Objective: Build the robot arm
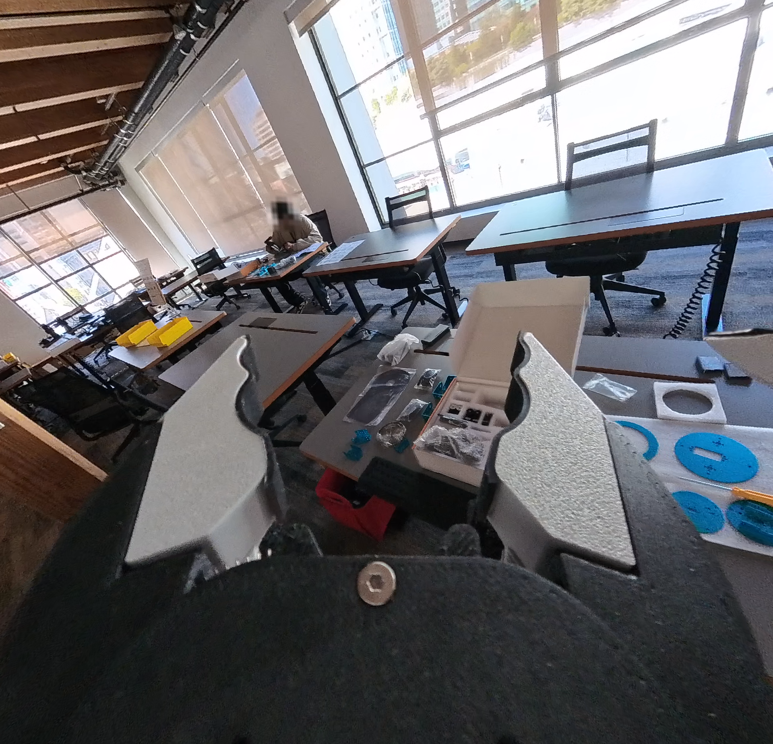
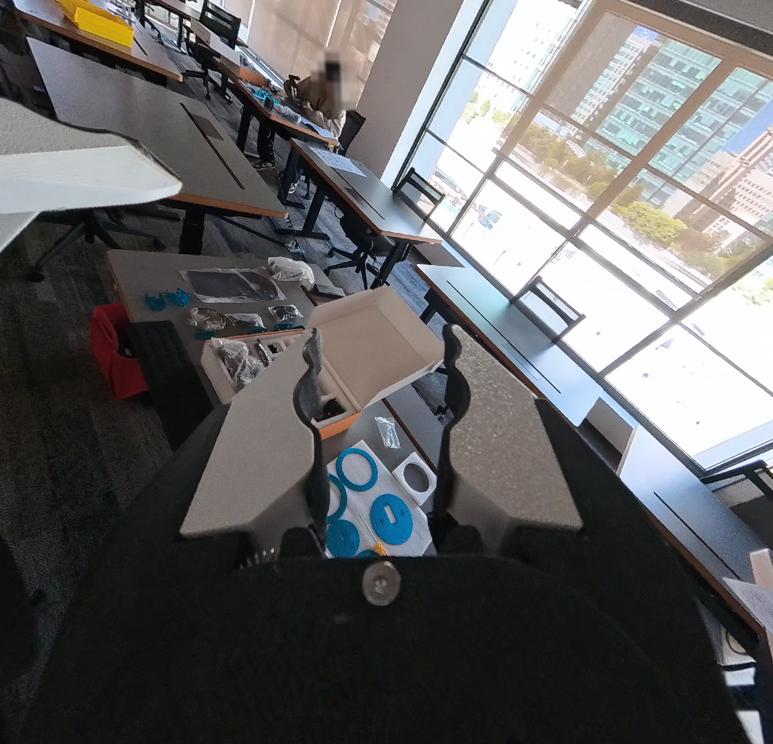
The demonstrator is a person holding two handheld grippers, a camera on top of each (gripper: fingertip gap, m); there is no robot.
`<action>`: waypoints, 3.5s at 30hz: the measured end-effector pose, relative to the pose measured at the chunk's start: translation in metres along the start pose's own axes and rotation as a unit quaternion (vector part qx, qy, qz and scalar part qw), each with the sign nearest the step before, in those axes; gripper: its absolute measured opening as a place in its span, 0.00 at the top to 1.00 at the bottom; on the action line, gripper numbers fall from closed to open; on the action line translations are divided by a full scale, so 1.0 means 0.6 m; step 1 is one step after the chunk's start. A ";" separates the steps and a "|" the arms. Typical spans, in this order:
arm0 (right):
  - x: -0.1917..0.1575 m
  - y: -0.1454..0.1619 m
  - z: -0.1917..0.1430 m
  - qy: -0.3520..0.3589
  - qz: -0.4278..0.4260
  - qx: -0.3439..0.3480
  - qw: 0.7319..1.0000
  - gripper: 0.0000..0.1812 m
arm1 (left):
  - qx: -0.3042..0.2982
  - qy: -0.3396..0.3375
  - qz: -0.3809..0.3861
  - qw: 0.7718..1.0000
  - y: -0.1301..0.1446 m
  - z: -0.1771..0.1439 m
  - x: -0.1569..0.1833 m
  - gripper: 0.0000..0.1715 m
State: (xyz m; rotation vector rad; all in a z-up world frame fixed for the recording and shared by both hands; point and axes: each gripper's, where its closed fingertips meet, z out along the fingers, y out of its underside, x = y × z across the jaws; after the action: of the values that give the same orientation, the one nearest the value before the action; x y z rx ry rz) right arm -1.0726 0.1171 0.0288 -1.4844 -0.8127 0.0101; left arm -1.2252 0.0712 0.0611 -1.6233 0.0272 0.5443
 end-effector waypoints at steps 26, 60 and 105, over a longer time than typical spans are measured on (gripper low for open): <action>0.037 0.044 -0.080 0.065 -0.005 -0.044 0.997 0.67 | 0.014 0.040 -0.013 0.999 -0.005 -0.042 0.049 0.31; 0.260 0.382 -0.627 0.173 0.126 -0.027 0.976 0.55 | 0.074 0.466 -0.064 0.879 0.034 -0.324 0.427 0.51; -0.260 0.759 -0.213 0.384 0.082 -0.134 0.910 0.88 | 0.125 0.773 0.012 0.622 0.621 -0.060 0.553 0.63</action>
State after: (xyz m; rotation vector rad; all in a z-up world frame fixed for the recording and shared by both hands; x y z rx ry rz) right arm -0.9142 -0.0058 -0.4271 -1.6290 -0.0448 -0.5488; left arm -1.0434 0.0833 -0.4048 -1.3369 1.3445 -0.9681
